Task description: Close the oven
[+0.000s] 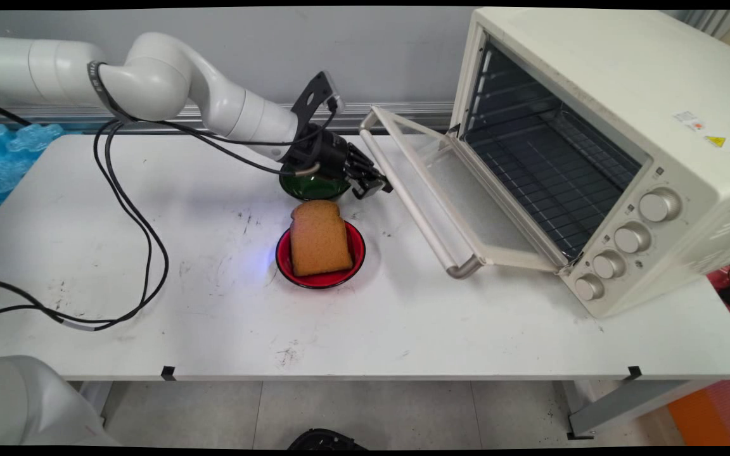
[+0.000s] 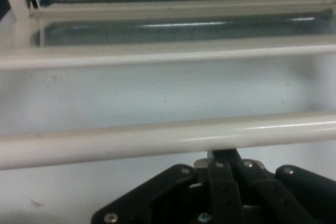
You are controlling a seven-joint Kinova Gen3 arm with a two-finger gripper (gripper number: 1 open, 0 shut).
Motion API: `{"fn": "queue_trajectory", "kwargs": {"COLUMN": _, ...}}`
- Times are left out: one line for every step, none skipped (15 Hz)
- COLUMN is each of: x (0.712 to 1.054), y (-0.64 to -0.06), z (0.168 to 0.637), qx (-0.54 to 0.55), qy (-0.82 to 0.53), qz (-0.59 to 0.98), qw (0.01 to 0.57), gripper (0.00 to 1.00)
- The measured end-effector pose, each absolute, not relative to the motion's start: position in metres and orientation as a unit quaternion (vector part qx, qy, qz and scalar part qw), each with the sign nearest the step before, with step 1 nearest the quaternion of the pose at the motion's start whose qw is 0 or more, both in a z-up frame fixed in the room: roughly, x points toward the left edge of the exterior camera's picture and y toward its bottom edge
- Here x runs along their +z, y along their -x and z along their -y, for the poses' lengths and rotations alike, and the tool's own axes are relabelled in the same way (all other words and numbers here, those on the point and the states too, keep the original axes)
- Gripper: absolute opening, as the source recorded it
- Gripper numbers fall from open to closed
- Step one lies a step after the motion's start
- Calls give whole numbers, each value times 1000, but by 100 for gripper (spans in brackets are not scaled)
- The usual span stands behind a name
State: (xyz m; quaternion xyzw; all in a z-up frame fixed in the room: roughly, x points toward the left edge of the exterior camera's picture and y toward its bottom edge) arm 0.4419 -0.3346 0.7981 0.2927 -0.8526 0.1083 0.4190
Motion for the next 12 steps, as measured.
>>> {"fn": "queue_trajectory", "kwargs": {"x": 801, "y": -441, "z": 335, "qx": 111, "qy": -290, "qz": 852, "qw": 422, "gripper": 0}}
{"fn": "queue_trajectory", "kwargs": {"x": 803, "y": -440, "z": 336, "qx": 112, "qy": -289, "qz": 851, "qw": 424, "gripper": 0}}
{"fn": "queue_trajectory", "kwargs": {"x": 806, "y": -439, "z": 338, "qx": 115, "qy": -287, "qz": 850, "qw": 427, "gripper": 0}}
{"fn": "queue_trajectory", "kwargs": {"x": 809, "y": -438, "z": 339, "qx": 117, "qy": -286, "qz": 849, "qw": 429, "gripper": 0}}
{"fn": "queue_trajectory", "kwargs": {"x": 812, "y": -437, "z": 340, "qx": 120, "qy": -285, "qz": 847, "qw": 432, "gripper": 0}}
{"fn": "queue_trajectory", "kwargs": {"x": 816, "y": -436, "z": 342, "qx": 123, "qy": -283, "qz": 845, "qw": 436, "gripper": 0}}
{"fn": "queue_trajectory", "kwargs": {"x": 820, "y": -436, "z": 344, "qx": 126, "qy": -282, "qz": 844, "qw": 439, "gripper": 0}}
{"fn": "queue_trajectory", "kwargs": {"x": 823, "y": -435, "z": 345, "qx": 129, "qy": -281, "qz": 842, "qw": 442, "gripper": 0}}
{"fn": "queue_trajectory", "kwargs": {"x": 825, "y": -435, "z": 346, "qx": 130, "qy": -280, "qz": 842, "qw": 443, "gripper": 0}}
{"fn": "queue_trajectory", "kwargs": {"x": 828, "y": -434, "z": 348, "qx": 133, "qy": -279, "qz": 840, "qw": 446, "gripper": 0}}
{"fn": "queue_trajectory", "kwargs": {"x": 830, "y": -433, "z": 349, "qx": 134, "qy": -278, "qz": 839, "qw": 448, "gripper": 0}}
{"fn": "queue_trajectory", "kwargs": {"x": 833, "y": -433, "z": 350, "qx": 136, "qy": -276, "qz": 838, "qw": 450, "gripper": 0}}
